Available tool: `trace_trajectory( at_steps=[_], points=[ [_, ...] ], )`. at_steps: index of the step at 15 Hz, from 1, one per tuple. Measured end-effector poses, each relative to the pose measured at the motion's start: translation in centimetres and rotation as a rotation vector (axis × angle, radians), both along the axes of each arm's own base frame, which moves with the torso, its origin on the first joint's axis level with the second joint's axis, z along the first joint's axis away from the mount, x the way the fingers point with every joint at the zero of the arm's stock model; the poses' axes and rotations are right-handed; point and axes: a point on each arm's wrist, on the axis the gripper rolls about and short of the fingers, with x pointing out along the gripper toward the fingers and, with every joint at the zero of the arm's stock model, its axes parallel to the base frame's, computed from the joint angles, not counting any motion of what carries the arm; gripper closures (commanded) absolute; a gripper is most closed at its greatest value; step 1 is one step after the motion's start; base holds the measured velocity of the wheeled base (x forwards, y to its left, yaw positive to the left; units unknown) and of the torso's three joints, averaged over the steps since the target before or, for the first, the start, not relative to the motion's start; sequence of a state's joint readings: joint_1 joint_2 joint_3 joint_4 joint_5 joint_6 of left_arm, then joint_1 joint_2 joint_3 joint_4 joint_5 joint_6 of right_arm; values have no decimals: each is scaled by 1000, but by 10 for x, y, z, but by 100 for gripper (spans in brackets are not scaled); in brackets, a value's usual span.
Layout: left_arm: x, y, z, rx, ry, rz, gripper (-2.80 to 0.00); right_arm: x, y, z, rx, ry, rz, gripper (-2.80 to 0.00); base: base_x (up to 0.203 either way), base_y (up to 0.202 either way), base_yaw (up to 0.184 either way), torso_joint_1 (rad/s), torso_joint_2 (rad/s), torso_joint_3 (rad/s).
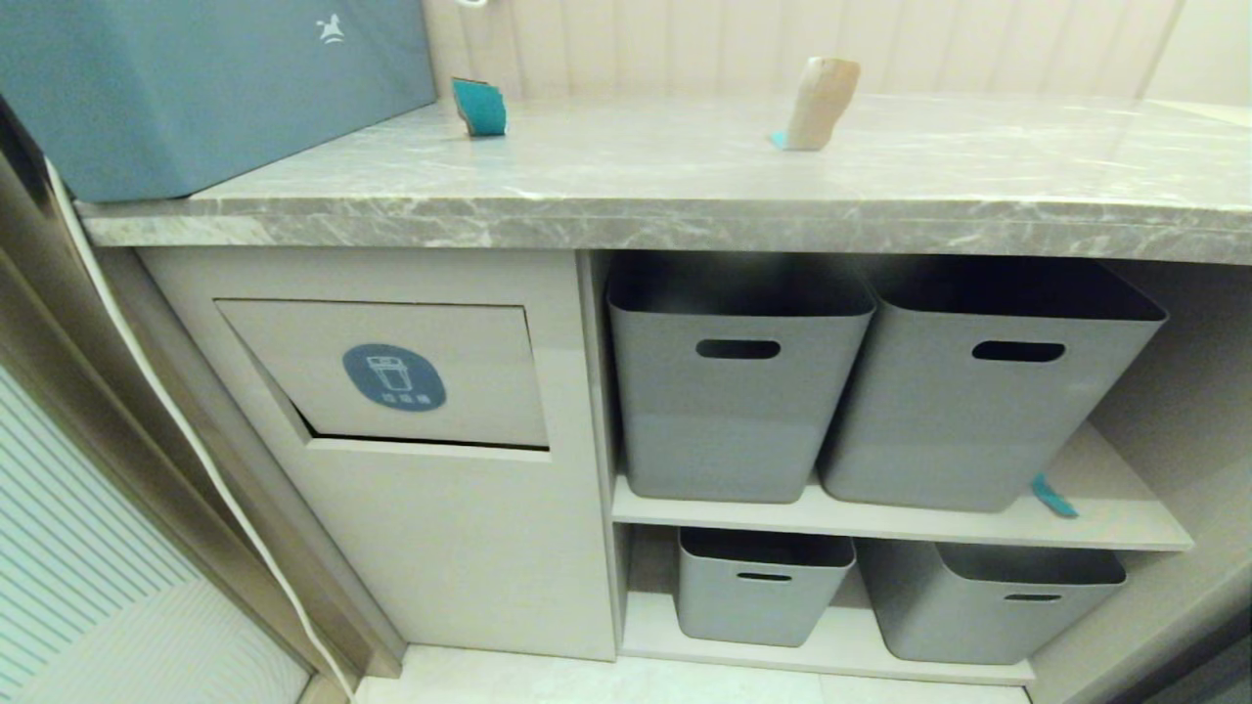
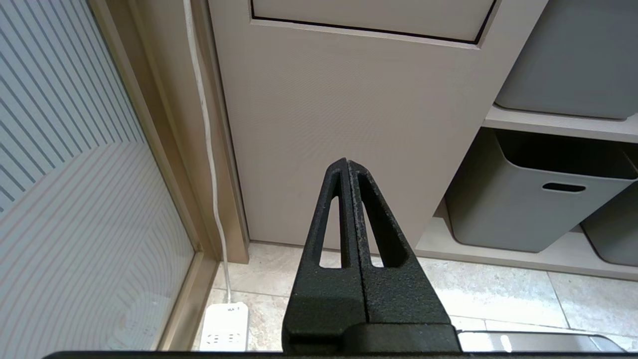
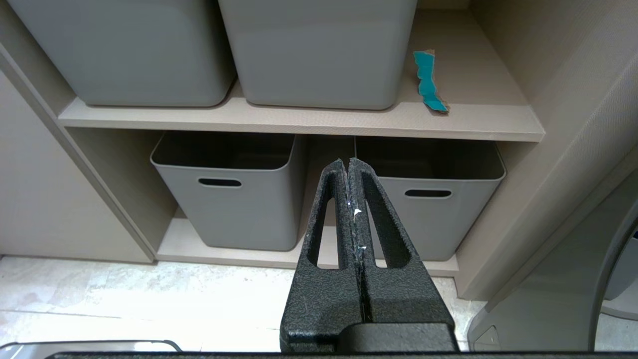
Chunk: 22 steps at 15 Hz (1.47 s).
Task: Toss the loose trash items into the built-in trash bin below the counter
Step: Pick up the garbage
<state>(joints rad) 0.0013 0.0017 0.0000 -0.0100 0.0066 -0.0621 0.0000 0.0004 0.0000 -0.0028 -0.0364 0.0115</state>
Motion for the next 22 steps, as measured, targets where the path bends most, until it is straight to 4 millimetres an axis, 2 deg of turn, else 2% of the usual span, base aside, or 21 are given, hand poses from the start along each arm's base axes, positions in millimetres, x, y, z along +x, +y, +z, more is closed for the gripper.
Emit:
trace_trajectory(
  at_steps=[22],
  points=[
    [0,0,0,-4,0,1,0,0,0,0,15,-1,-3,0,0,0,0,0,0,0]
  ],
)
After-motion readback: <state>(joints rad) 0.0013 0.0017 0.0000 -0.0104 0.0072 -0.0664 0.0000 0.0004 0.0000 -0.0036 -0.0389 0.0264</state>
